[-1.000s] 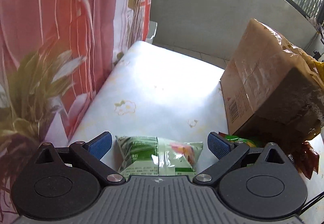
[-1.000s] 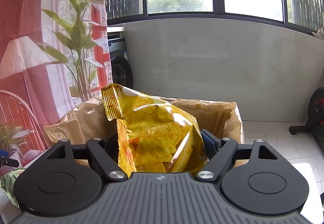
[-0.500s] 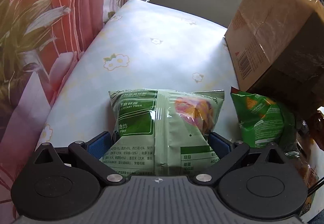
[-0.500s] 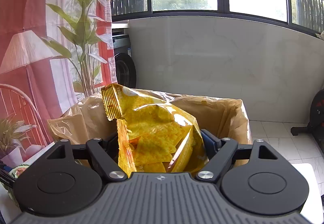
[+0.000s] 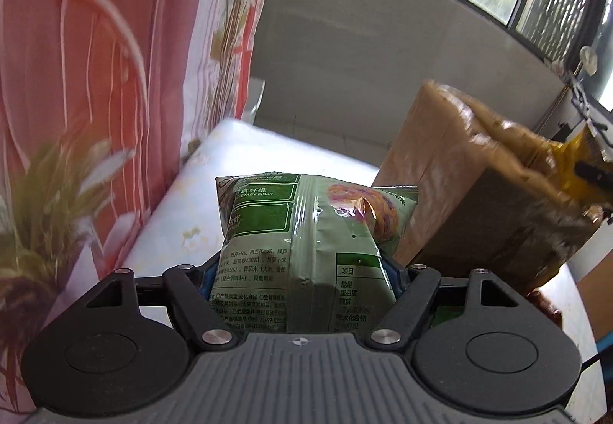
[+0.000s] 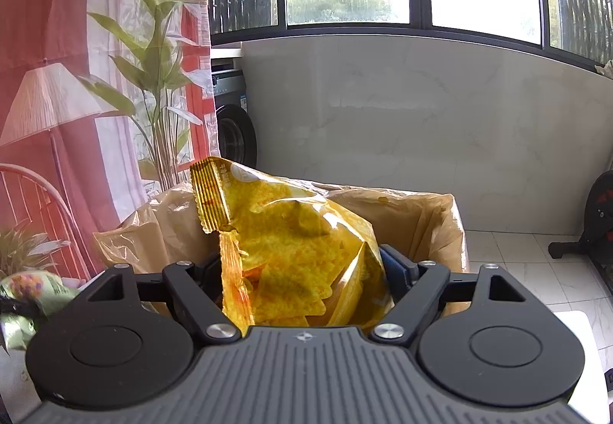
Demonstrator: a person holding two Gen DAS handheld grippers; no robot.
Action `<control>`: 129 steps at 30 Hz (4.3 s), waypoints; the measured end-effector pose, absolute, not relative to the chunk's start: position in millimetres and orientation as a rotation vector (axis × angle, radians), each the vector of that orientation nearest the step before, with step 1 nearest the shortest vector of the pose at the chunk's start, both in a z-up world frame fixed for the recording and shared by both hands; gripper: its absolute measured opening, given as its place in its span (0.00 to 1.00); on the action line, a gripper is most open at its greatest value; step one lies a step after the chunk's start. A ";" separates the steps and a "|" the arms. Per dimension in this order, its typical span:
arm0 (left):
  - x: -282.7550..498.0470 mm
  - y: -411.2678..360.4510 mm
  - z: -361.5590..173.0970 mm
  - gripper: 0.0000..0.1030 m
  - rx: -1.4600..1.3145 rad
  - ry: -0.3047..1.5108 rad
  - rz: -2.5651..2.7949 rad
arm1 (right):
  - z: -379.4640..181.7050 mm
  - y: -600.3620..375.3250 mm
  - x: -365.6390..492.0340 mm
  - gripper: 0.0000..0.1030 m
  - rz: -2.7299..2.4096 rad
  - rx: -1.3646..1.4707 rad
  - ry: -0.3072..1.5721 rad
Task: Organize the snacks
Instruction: 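Grasp the green snack bag with the left tool and lift it toward the box, then release the green bag with the left tool while the right tool drops the yellow bag into the box, then lower both tools back to the snack pile in front of the box, then grasp the orange wrapped pastry with the left tool while the right tool grasps the cheese bread packet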
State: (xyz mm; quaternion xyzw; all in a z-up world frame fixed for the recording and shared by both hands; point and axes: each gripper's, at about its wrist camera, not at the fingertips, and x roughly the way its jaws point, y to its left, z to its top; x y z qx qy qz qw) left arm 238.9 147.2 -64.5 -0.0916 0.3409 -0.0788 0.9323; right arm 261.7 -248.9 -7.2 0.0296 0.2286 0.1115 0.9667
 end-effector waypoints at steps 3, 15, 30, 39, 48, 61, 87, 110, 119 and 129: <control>243.5 126.8 -17.7 0.76 -0.187 0.562 -0.207 | -5.0 -250.3 262.6 0.79 0.223 0.065 0.456; 353.0 -33.4 35.2 0.76 -0.128 0.451 -0.444 | -8.9 -263.3 293.5 0.80 0.163 0.102 0.467; 401.8 -79.7 4.9 0.93 -0.078 0.520 -0.424 | -12.1 -288.9 293.3 1.00 0.159 0.107 0.463; 323.3 -19.4 21.3 0.93 -0.194 0.392 -0.374 | 1.8 -291.8 236.0 1.00 0.102 0.175 0.342; 240.4 23.6 0.9 0.94 -0.101 0.434 -0.203 | -17.3 -241.1 164.8 1.00 0.110 0.073 0.395; 173.9 42.7 -102.5 0.96 0.021 0.626 -0.086 | -112.4 -196.6 102.0 1.00 0.215 0.109 0.680; 164.8 34.4 -138.7 0.96 0.075 0.713 -0.186 | -169.7 -156.1 93.0 1.00 0.437 -0.195 0.861; 179.1 42.3 -156.2 0.91 -0.045 0.809 -0.208 | -141.5 -199.6 85.8 0.82 0.384 0.051 0.766; 214.2 43.8 -188.8 0.72 -0.094 0.925 -0.118 | -137.6 -209.7 88.4 0.82 0.319 0.067 0.724; 228.5 28.5 -206.2 0.64 -0.008 0.936 -0.036 | -140.3 -214.0 89.8 0.82 0.307 0.086 0.726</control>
